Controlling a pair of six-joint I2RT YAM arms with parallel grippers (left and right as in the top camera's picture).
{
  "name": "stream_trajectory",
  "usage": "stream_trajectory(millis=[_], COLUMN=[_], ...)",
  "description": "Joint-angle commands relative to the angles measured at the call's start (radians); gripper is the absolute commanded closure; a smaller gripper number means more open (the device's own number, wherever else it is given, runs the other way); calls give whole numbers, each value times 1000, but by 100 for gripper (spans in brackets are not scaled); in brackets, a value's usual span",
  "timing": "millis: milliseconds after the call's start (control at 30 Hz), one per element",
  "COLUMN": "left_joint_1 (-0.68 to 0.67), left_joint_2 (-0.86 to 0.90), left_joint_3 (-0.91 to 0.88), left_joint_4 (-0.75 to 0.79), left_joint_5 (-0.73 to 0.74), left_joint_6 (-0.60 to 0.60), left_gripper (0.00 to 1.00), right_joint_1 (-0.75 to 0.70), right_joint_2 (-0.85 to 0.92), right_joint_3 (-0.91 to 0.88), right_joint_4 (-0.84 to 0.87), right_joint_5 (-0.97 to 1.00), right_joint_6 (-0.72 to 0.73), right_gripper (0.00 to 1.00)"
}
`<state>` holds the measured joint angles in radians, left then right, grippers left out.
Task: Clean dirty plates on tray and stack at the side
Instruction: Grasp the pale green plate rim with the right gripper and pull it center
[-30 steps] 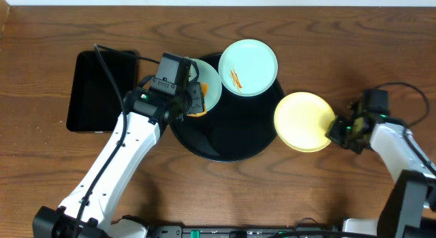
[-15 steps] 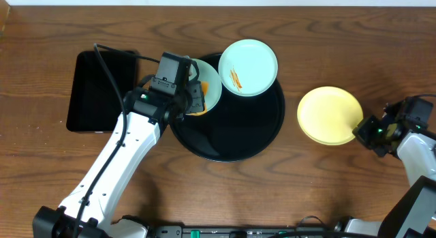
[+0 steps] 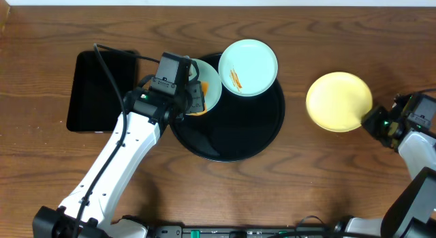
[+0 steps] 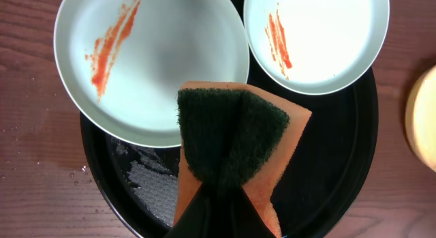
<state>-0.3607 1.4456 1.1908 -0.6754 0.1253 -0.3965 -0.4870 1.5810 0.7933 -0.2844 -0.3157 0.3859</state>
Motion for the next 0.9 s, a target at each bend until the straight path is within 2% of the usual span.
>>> stream_trajectory(millis=[0, 100, 200, 367, 500, 667, 767, 867], left_joint_1=[3, 3, 3, 7, 43, 114, 155, 187], left_joint_2=[3, 3, 3, 3, 3, 3, 3, 3], left_joint_3=[9, 9, 9, 9, 9, 9, 9, 9], left_joint_4=[3, 6, 11, 26, 25, 12, -3, -14], left_joint_5=[-2, -2, -2, -6, -5, -5, -5, -5], left_joint_6=[-5, -5, -5, 32, 45, 101, 159, 200], left_gripper=[93, 93, 93, 93, 93, 93, 93, 93], right_joint_1=[-9, -8, 6, 108, 268, 518, 648, 768], right_joint_2=[14, 13, 0, -45, -50, -49, -43, -18], right_joint_3=[-3, 13, 51, 159, 243, 266, 267, 279], right_joint_4=[8, -8, -53, -161, -207, -130, -68, -16], right_joint_5=[4, -50, -111, -175, -190, -128, -44, 42], right_joint_6=[3, 2, 1, -28, -17, 105, 182, 246], right_gripper=[44, 39, 39, 38, 41, 42, 39, 32])
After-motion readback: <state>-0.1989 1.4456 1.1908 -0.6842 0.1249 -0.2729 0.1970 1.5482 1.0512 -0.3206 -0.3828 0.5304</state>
